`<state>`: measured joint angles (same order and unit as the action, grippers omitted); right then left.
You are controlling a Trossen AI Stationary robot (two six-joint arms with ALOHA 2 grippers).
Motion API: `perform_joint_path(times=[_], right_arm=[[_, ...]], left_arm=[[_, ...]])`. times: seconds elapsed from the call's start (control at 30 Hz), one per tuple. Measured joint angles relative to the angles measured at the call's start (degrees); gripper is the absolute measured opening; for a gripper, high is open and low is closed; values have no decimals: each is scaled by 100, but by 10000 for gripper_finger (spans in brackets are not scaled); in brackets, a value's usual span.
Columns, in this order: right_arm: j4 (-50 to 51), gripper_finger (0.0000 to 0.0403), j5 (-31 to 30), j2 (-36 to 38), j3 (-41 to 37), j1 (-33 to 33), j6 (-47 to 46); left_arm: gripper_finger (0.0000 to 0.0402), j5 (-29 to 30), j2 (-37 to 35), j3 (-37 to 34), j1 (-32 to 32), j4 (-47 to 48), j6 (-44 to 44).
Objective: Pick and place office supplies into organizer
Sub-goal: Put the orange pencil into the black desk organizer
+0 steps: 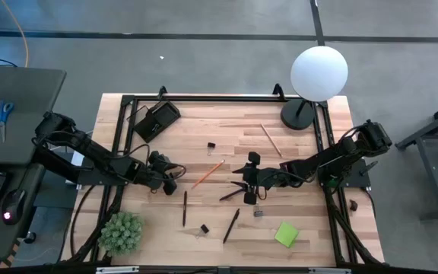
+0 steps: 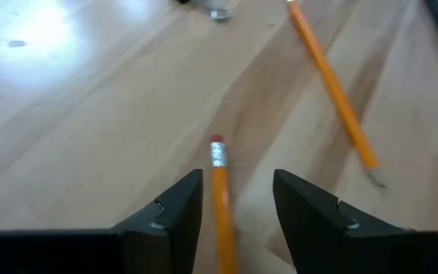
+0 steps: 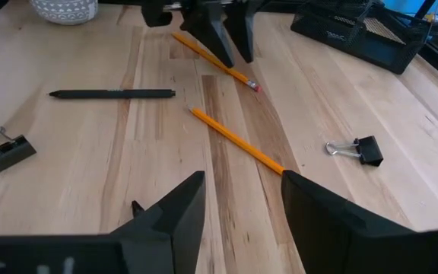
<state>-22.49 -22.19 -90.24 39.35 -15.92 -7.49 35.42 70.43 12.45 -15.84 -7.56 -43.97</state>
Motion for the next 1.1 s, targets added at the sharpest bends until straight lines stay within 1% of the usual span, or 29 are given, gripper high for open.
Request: perform_joint_path(times=[0.13, 0.27, 0.4, 0.5, 0.73, 0.8, 0.87, 1.03, 1.1], right_arm=[[1, 165, 1, 0, 0, 2, 1], [36, 165, 0, 0, 0, 2, -6], [66, 165, 1, 0, 0, 2, -10], [75, 165, 1, 0, 0, 2, -12], [130, 165, -65, 0, 0, 2, -14], [139, 165, -67, 0, 0, 4, -15], [143, 165, -68, 0, 0, 4, -15], [147, 165, -70, 0, 0, 4, -10], [147, 165, -71, 0, 0, 4, -6]], left_arm=[[128, 169, 0, 0, -239, -53, 8], [123, 244, 151, -3, -259, 187, -76], [131, 290, 559, -2, -255, 48, -267], [136, 536, 909, 5, -261, -35, -532], [135, 835, 1507, 22, -266, -432, -591], [123, 875, 1569, 23, -266, -487, -598], [104, 876, 1581, 24, -262, -500, -597], [29, 835, 1587, 24, -253, -501, -555], [11, 837, 1587, 23, -255, -495, -542]])
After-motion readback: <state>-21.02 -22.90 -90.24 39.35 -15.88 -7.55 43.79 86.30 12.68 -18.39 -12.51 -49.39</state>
